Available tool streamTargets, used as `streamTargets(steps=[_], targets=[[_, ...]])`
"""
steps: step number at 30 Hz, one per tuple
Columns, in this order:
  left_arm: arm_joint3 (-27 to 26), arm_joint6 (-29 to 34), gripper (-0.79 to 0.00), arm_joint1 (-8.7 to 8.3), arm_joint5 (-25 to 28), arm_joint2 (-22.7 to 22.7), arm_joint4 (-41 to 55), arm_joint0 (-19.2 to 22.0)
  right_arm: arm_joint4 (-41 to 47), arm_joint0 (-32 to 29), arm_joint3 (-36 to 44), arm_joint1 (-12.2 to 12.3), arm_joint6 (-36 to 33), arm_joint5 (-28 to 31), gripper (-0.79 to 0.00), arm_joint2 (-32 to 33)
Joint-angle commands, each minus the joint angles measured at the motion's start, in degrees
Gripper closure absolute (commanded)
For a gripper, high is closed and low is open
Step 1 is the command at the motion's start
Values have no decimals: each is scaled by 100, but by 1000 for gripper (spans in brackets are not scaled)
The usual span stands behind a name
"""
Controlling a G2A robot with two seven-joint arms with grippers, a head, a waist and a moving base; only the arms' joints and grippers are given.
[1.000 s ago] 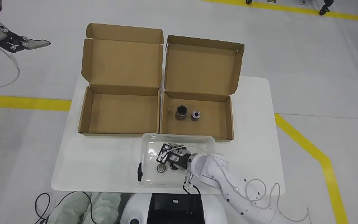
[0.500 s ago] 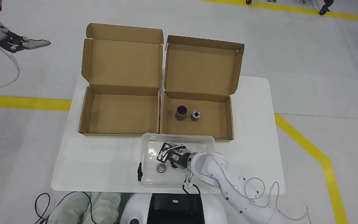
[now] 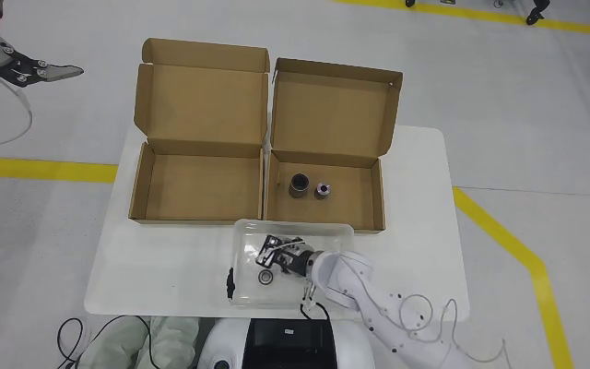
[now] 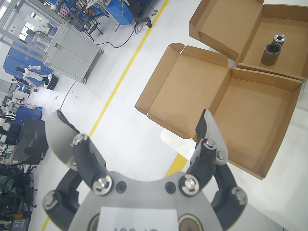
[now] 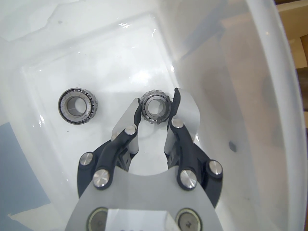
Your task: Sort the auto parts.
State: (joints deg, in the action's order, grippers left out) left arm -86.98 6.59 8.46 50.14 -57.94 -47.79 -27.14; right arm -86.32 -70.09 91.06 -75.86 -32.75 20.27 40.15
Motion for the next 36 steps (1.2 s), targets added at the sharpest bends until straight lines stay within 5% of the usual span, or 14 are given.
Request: streamTargets(steps=[1,7,26,36], targets=[[0,0,-785,0,0,0,0,0,-87,-50,105,13,32,-36,0,22],[0,0,-785,0,0,0,0,0,-77,-241,430,72,212,81,0,170],[0,0,-785,0,0,0,0,0,993,-652,877,312,2613,1369,0,1013],[0,0,-785,0,0,0,0,0,1738,-295,1132,284,3350,1851,0,1127]])
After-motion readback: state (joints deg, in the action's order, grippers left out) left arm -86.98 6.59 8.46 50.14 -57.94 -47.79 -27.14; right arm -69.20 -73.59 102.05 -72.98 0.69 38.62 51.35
